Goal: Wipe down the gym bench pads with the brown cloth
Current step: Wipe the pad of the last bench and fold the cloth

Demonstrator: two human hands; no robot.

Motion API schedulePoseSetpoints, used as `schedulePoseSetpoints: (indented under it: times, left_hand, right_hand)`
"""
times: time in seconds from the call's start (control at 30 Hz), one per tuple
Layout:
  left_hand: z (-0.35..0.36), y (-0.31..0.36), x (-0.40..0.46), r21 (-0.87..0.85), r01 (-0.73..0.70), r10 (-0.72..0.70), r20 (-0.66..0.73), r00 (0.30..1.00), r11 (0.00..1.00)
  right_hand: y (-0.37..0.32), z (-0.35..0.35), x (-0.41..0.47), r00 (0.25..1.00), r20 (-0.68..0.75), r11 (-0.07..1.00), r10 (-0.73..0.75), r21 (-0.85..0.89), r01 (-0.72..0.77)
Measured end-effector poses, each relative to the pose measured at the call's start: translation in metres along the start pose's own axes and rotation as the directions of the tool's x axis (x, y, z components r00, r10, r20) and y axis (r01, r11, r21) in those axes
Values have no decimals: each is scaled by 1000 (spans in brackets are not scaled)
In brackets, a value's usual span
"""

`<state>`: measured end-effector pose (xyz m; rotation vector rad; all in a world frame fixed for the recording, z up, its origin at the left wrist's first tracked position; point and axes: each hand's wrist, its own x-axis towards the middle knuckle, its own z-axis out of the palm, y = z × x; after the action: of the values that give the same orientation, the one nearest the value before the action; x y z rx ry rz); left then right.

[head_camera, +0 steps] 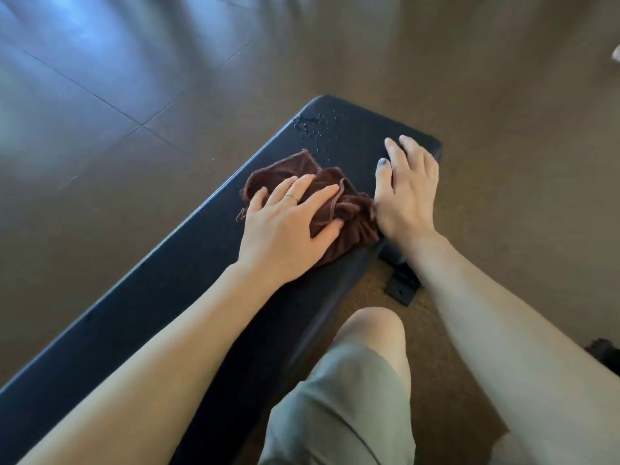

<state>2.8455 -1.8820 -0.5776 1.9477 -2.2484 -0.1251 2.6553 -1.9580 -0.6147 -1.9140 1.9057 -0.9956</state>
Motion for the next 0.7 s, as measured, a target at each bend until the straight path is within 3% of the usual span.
schedulePoseSetpoints:
  times: [0.2, 0.37, 0.57, 0.7]
  left_hand:
    - [0, 4, 65, -11, -28, 29, 35, 999, 1000]
    - [-8, 3, -11, 1, -108, 108, 89, 990, 994]
    - [-6, 14, -2, -1, -150, 149, 101, 984, 989]
    - [5, 30, 50, -15, -154, 154, 43, 987, 988]
  right_hand:
    - [-5, -5, -3, 999, 24, 998, 44, 44, -45]
    - [15, -9, -5, 995, 96, 996, -35, -76, 43]
    - [15, -16, -4, 989, 137, 998, -49, 55, 41]
    - [22, -42, 26, 971, 225, 963, 76, 237, -130]
